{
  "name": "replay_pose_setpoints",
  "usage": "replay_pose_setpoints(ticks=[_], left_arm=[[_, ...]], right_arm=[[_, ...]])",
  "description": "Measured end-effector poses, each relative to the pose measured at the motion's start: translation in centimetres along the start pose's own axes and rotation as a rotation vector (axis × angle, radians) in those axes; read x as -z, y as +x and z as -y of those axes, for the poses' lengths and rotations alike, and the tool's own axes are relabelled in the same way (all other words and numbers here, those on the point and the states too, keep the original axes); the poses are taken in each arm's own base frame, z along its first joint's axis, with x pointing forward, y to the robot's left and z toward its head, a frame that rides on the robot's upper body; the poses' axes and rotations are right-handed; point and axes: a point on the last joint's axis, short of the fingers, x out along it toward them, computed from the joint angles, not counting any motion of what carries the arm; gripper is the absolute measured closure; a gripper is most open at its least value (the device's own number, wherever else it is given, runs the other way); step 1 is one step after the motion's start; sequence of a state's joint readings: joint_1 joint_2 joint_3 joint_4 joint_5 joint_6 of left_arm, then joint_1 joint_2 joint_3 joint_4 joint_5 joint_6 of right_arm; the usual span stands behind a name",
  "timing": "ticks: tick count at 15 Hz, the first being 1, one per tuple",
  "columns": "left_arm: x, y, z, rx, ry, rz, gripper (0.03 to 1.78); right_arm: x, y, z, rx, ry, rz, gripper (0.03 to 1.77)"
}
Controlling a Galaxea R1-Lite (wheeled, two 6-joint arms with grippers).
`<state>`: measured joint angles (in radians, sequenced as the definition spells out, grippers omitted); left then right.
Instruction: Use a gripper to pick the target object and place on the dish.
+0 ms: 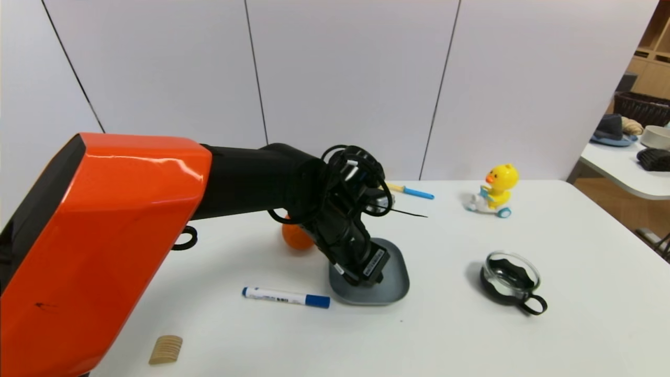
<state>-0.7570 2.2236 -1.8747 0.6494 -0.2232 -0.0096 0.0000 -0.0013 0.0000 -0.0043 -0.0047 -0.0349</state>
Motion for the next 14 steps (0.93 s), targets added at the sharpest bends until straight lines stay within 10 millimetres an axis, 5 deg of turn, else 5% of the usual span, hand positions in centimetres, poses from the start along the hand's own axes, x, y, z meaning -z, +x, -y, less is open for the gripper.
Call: replay_pose_setpoints(ticks=[6,14], left_arm=[[0.22,0.88,-0.24,-0.008,-0.004,-0.021,1.3],[-0.28,0.61,-0.17,-0.028,0.005,0.017,0.55]], right_arm=[[-0.01,0.0,0.0,0.0,0.0,0.001,0.09],[0.0,0.0,0.0,0.0,0.0,0.0,0.09]])
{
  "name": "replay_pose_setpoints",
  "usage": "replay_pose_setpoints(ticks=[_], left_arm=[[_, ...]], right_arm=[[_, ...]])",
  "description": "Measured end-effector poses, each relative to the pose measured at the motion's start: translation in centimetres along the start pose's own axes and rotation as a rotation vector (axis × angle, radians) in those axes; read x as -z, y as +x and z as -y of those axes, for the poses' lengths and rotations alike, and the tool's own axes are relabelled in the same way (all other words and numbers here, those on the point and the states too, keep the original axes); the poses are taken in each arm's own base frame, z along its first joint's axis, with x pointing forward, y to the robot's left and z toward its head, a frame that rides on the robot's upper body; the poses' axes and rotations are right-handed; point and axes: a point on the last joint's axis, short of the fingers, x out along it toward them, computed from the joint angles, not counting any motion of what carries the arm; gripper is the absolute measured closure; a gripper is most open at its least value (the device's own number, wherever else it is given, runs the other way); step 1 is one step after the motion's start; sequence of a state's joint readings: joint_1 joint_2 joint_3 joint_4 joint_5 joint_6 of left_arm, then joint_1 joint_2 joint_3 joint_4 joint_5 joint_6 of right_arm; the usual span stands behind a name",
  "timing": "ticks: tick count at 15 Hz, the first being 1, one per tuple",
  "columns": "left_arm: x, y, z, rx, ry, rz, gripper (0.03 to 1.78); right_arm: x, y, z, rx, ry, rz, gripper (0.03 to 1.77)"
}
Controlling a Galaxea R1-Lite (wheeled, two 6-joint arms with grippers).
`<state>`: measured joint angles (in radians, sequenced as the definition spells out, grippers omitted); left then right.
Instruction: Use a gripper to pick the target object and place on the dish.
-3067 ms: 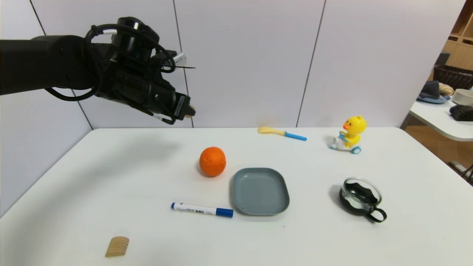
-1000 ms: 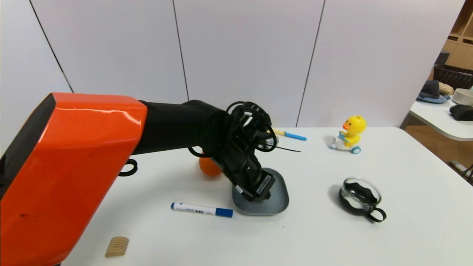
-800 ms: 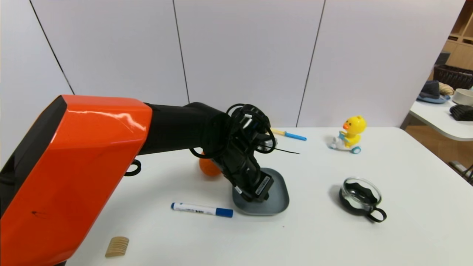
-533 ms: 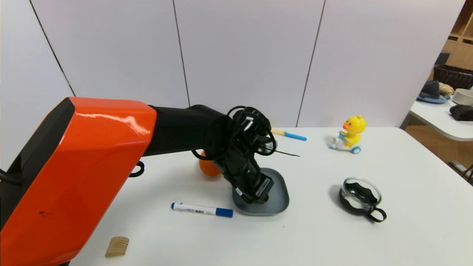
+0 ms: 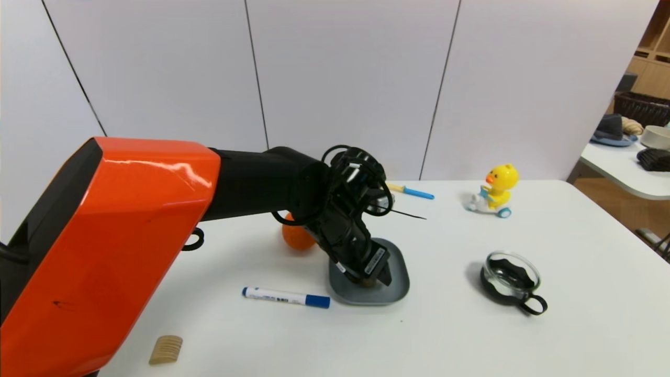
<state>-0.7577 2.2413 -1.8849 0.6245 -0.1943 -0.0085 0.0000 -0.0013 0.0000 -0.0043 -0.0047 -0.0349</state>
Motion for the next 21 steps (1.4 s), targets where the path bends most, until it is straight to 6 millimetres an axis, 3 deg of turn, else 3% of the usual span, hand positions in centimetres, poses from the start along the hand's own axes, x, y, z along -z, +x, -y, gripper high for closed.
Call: replay_pose_setpoints(ticks=[6,10,14,17,21], left_arm=[[-1.7,-1.9,0.1,-0.041,-0.012,0.166,0.31],[-3.0,-4.4,-0.5,-0.081,-0.029,0.313,0.23],[-4.0,-8.2,-3.7,-0.175,-0.07,0.515,0.18],[-2.5,-10.3,-7.0,-0.247,-0.117,0.603,0.16],[1.3,-15.3,-10.5,-0.414,-0.188,0.77,0.14]], right_arm=[[0.0,0.0,0.0,0.0,0.0,0.0,0.09],[0.0,0.0,0.0,0.0,0.001,0.0,0.09],[0.0,0.0,0.0,0.0,0.0,0.0,0.09],[0.0,0.0,0.0,0.0,0.0,0.001,0.09],[0.0,0.0,0.0,0.0,0.0,0.001,0.09]])
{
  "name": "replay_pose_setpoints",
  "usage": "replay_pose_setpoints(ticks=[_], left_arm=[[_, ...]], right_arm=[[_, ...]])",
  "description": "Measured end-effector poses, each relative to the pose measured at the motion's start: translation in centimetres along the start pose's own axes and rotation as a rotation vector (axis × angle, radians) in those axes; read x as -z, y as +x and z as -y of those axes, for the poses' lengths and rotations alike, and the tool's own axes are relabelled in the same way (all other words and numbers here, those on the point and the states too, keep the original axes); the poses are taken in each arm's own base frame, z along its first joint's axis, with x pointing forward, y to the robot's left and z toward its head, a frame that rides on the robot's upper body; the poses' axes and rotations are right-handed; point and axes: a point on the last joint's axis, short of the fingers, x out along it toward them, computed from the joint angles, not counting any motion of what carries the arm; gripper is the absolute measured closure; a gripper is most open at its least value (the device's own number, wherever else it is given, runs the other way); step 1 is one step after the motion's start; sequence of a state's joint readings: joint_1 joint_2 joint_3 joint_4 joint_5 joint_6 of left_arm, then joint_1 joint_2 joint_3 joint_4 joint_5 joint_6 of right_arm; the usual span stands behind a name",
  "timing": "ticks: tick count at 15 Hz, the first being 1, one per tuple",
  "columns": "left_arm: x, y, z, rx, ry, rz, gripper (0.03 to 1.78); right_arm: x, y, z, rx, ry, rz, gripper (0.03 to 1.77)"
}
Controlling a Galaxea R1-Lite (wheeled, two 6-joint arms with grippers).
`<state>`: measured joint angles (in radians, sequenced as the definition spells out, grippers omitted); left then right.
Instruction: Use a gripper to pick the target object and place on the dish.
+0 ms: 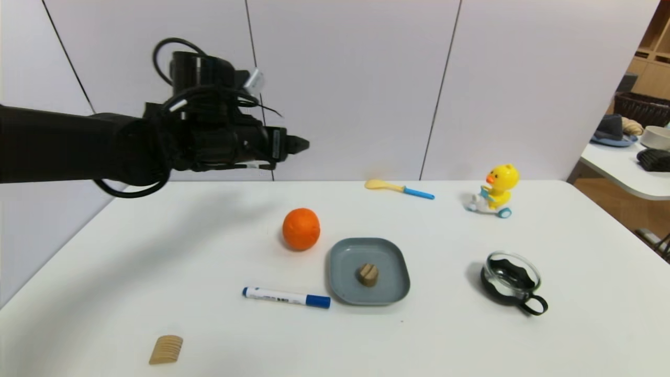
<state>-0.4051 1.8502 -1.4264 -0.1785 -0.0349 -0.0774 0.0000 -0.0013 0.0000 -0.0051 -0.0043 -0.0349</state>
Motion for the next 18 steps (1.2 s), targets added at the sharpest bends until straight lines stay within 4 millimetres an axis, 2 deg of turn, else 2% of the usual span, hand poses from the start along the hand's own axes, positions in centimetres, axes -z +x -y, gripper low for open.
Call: replay_pose_setpoints(ticks=[4,6,8,10,14,18], left_arm=[[-0.9,-7.4,-3.0,-0.17,-0.016,0.243,0.12],[-1.7,-12.1,-3.3,-0.224,-0.012,0.398,0.12],[-1.4,-16.1,-3.2,-0.256,-0.006,0.491,0.12],[0.2,-19.9,-2.7,-0.271,-0.003,0.529,0.12],[5.0,-26.3,-1.8,-0.3,0.024,0.567,0.12],[9.5,-30.8,-1.4,-0.381,0.047,0.627,0.12]], right_arm=[[0.0,0.0,0.0,0.0,0.0,0.0,0.09],[0.0,0.0,0.0,0.0,0.0,-0.001,0.09],[0.0,0.0,0.0,0.0,0.0,0.0,0.09],[0.0,0.0,0.0,0.0,0.001,-0.001,0.09],[0.0,0.0,0.0,0.0,0.0,0.0,0.09],[0.0,0.0,0.0,0.001,0.0,0.0,0.09]])
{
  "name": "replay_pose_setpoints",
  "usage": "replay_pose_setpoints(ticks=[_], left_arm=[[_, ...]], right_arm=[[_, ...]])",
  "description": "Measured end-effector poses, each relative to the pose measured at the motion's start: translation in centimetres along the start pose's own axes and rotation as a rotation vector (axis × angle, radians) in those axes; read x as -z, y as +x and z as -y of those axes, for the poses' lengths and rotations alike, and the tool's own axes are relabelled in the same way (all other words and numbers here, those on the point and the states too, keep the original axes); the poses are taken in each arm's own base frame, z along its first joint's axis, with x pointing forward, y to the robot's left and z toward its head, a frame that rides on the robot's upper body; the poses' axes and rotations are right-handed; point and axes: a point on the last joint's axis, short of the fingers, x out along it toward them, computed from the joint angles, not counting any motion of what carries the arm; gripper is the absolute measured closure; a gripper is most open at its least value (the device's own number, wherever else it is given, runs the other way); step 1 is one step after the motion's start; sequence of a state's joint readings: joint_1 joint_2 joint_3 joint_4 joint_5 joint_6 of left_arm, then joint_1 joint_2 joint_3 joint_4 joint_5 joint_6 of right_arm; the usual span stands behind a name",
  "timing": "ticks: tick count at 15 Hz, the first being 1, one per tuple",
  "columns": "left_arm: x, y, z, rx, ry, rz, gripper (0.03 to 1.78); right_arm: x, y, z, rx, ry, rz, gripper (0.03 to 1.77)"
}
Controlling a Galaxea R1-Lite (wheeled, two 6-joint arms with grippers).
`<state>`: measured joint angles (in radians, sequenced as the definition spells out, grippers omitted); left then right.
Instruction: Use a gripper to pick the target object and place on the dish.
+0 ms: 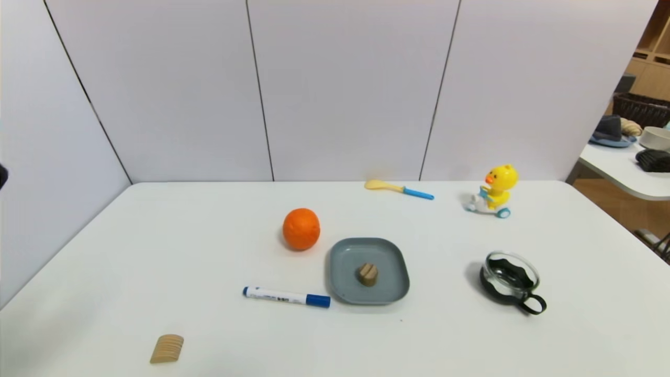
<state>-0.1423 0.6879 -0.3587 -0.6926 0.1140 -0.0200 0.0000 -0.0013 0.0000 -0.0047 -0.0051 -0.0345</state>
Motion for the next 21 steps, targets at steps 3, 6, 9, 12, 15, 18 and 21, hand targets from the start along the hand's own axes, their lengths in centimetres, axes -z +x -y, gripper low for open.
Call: replay_pose_setpoints(ticks=[3,6,9,12,15,18,21], left_arm=[[1.2,-3.2,-0.5,-0.047,0.036,0.01,0.12],[2.7,-5.7,-0.8,-0.063,0.071,-0.037,0.12],[4.0,-7.9,-0.9,-0.084,0.079,-0.04,0.12],[6.1,-9.7,-1.0,-0.106,0.089,-0.076,0.12],[8.3,-11.3,-1.1,-0.116,0.096,-0.149,0.12],[10.9,-12.7,-1.3,-0.107,0.102,-0.314,0.12],[12.2,-13.0,-1.2,-0.031,0.089,-0.362,0.12]], right_arm=[[0.0,0.0,0.0,0.0,0.0,0.0,0.09],[0.0,0.0,0.0,-0.001,0.0,0.0,0.09],[0.0,0.0,0.0,0.0,0.0,0.0,0.09],[0.0,0.0,0.0,0.0,0.0,0.0,0.09],[0.0,0.0,0.0,0.0,0.0,0.0,0.09],[0.0,0.0,0.0,0.0,0.0,0.0,0.09],[0.0,0.0,0.0,0.0,0.0,0.0,0.09]])
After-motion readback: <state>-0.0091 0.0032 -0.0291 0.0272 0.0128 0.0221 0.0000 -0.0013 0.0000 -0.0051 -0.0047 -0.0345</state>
